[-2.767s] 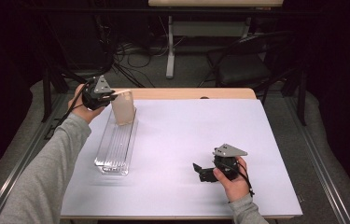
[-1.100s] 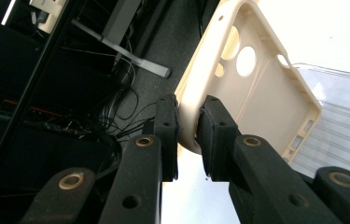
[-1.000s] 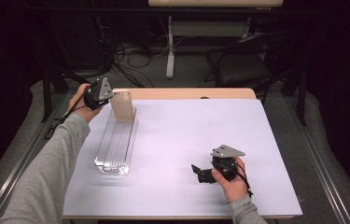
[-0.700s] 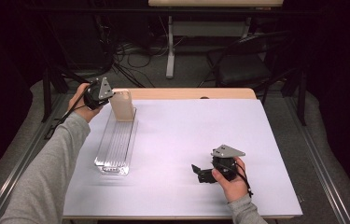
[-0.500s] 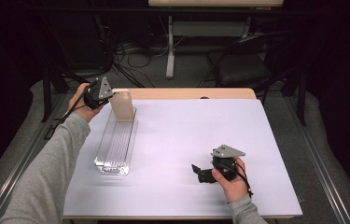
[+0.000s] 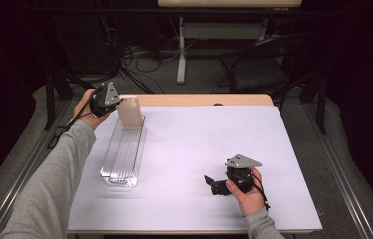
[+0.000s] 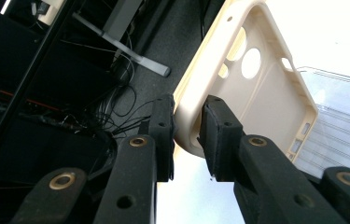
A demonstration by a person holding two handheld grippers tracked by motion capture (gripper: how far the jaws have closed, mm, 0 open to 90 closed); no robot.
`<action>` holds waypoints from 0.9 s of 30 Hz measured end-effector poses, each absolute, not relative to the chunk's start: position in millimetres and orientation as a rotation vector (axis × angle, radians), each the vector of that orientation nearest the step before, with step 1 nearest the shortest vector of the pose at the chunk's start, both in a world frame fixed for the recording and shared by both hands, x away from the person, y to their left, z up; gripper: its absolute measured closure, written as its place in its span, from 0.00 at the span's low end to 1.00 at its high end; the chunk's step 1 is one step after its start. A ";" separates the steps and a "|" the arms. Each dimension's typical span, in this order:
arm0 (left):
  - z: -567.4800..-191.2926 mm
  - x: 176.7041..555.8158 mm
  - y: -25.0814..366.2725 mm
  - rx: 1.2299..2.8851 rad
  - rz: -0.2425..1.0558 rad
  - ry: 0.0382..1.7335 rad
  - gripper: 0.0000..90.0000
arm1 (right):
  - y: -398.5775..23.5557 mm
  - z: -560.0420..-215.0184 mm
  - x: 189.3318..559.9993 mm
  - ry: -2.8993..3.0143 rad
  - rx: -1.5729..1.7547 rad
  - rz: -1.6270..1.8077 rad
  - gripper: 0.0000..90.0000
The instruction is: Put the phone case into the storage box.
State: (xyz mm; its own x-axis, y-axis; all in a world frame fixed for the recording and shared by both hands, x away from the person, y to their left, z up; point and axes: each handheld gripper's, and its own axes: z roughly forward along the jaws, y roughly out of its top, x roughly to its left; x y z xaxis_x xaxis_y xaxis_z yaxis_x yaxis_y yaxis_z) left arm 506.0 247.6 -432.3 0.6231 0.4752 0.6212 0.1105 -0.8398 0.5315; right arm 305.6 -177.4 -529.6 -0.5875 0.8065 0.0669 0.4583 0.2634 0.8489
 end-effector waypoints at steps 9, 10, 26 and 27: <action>-432.8 506.3 247.6 2.398 1.104 0.472 0.81 | -177.3 -529.9 305.6 2.163 1.149 1.251 0.00; -432.7 506.4 247.5 2.401 1.100 0.473 0.80 | -177.5 -530.0 305.7 2.162 1.150 1.251 0.00; -433.4 508.7 248.4 2.377 1.114 0.528 0.58 | -177.6 -530.2 305.7 2.163 1.148 1.250 0.00; -433.6 508.8 248.6 2.370 1.109 0.535 0.57 | -177.4 -530.2 305.7 2.164 1.150 1.251 0.00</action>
